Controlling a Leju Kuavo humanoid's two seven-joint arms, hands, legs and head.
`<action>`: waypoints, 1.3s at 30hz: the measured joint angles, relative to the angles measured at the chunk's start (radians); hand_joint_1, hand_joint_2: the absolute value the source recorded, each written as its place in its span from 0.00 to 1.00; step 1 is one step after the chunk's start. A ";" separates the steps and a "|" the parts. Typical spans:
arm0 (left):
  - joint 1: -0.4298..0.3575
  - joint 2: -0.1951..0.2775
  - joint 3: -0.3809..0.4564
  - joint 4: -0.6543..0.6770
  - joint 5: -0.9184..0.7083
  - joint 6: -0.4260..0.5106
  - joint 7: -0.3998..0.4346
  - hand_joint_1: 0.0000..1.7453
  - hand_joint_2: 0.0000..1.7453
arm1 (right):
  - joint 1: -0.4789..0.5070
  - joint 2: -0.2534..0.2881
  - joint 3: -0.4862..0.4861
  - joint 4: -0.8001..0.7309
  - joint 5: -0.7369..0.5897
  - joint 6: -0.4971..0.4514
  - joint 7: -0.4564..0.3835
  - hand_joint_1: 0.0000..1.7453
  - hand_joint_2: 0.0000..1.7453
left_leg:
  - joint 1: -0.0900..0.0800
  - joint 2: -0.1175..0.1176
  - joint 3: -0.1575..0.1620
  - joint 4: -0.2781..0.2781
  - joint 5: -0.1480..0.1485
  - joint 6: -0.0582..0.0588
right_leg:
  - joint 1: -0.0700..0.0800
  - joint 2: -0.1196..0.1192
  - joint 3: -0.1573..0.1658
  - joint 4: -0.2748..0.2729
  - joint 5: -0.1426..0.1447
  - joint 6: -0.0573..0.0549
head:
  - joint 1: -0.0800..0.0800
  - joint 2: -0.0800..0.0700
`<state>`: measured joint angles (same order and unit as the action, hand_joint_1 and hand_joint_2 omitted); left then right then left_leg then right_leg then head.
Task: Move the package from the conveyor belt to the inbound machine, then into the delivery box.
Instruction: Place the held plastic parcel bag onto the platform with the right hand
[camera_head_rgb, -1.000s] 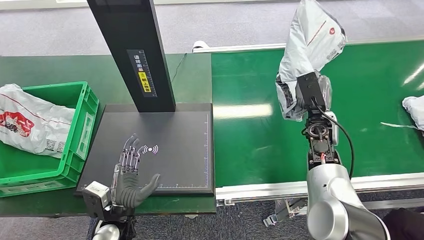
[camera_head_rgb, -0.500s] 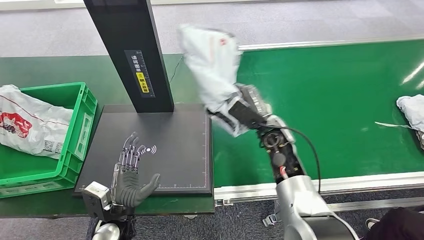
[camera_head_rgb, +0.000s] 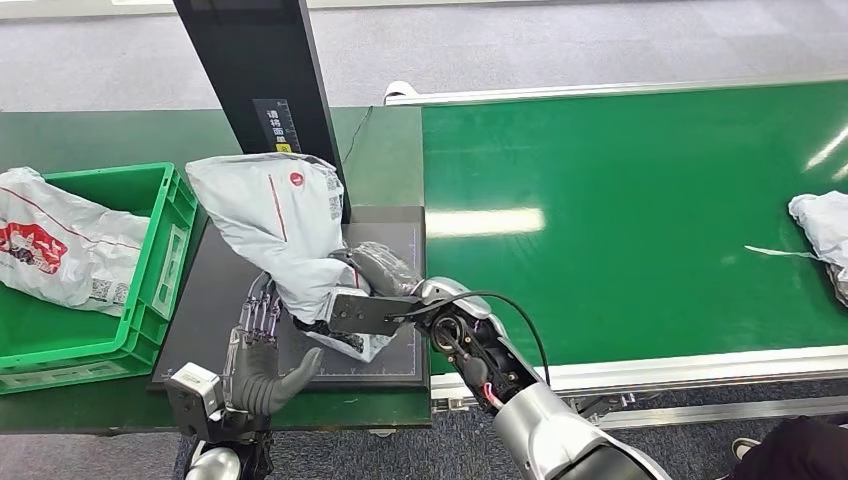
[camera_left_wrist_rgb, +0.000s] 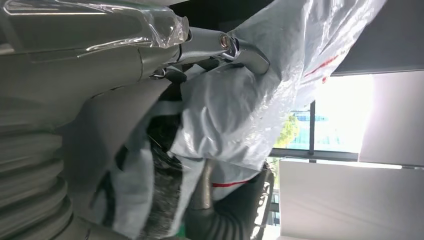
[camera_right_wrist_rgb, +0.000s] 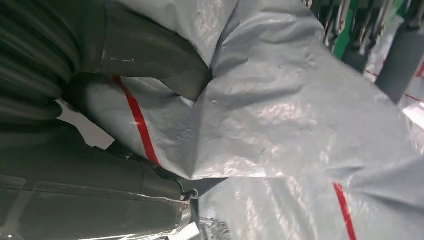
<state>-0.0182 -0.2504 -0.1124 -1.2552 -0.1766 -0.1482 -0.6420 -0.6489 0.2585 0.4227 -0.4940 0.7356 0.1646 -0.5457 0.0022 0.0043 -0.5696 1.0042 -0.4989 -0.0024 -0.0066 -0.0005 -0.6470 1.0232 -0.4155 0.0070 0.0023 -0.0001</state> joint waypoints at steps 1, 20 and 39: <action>0.000 0.000 0.000 0.000 0.001 0.000 0.001 0.00 1.00 | -0.001 -0.001 0.012 0.004 -0.002 -0.005 0.010 1.00 1.00 | 0.000 0.000 0.000 0.000 0.000 0.000 | 0.000 0.000 0.000 0.000 0.000 0.000 | 0.000 0.000; 0.005 0.002 -0.009 -0.001 0.003 0.002 0.012 0.00 1.00 | -0.011 -0.015 0.072 0.033 -0.045 -0.229 0.157 0.00 1.00 | 0.000 0.000 0.000 0.000 0.000 0.000 | 0.000 0.000 0.000 0.000 0.000 0.000 | 0.000 0.000; 0.002 0.002 -0.021 0.005 0.011 0.004 0.012 0.00 1.00 | 0.000 -0.029 0.024 0.022 -0.149 -0.301 0.089 0.00 1.00 | 0.000 0.000 0.000 0.000 0.000 0.000 | 0.000 0.000 0.000 0.000 0.000 0.000 | 0.000 0.000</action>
<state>-0.0167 -0.2484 -0.1334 -1.2502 -0.1659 -0.1437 -0.6297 -0.6492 0.2296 0.4470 -0.4722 0.5863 -0.1368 -0.4564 0.0023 0.0043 -0.5692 1.0041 -0.4989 -0.0024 -0.0063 -0.0004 -0.6471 1.0232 -0.4154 0.0068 0.0023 -0.0002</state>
